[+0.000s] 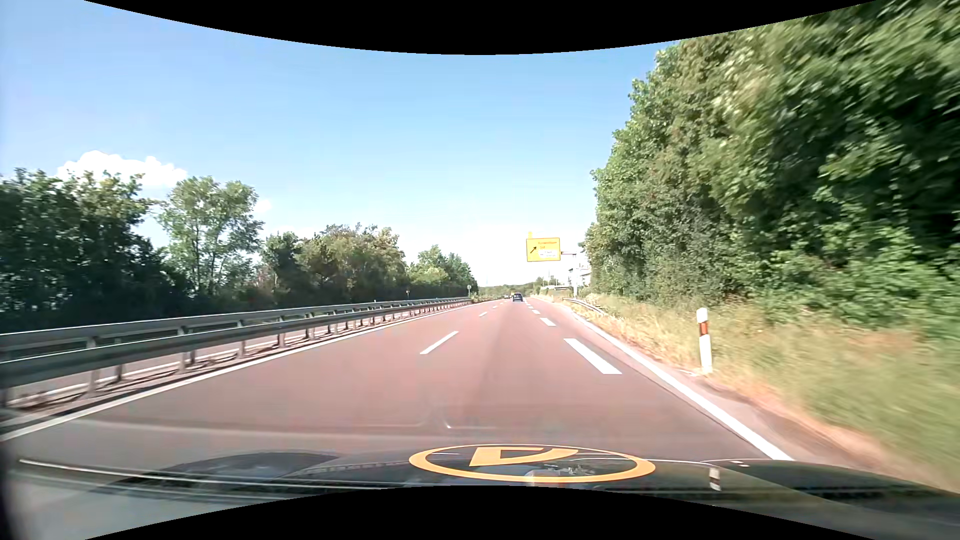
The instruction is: Follow the waypoints while adhering to traffic rules and regulations
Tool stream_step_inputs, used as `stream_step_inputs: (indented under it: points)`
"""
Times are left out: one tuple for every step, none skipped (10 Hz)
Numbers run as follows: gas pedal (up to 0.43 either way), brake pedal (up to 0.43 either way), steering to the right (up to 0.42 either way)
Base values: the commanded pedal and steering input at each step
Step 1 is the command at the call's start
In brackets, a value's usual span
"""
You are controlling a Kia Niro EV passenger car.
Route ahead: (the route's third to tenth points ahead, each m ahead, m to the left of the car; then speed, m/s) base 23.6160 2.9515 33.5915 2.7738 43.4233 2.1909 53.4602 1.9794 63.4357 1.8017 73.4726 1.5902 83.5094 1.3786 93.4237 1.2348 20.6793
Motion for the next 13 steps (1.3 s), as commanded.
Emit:
stream_step_inputs:
  points:
    - [0.220,0.000,0.000]
    - [0.220,0.000,0.000]
    - [0.220,0.000,0.000]
    - [0.220,0.000,0.000]
    - [0.220,0.000,0.000]
    - [0.220,0.000,0.000]
    - [0.220,0.000,0.000]
    - [0.220,0.000,0.000]
    - [0.220,0.000,0.000]
    - [0.220,0.000,0.000]
    - [0.220,0.000,0.000]
    - [0.209,0.000,0.000]
    - [0.209,0.000,0.000]
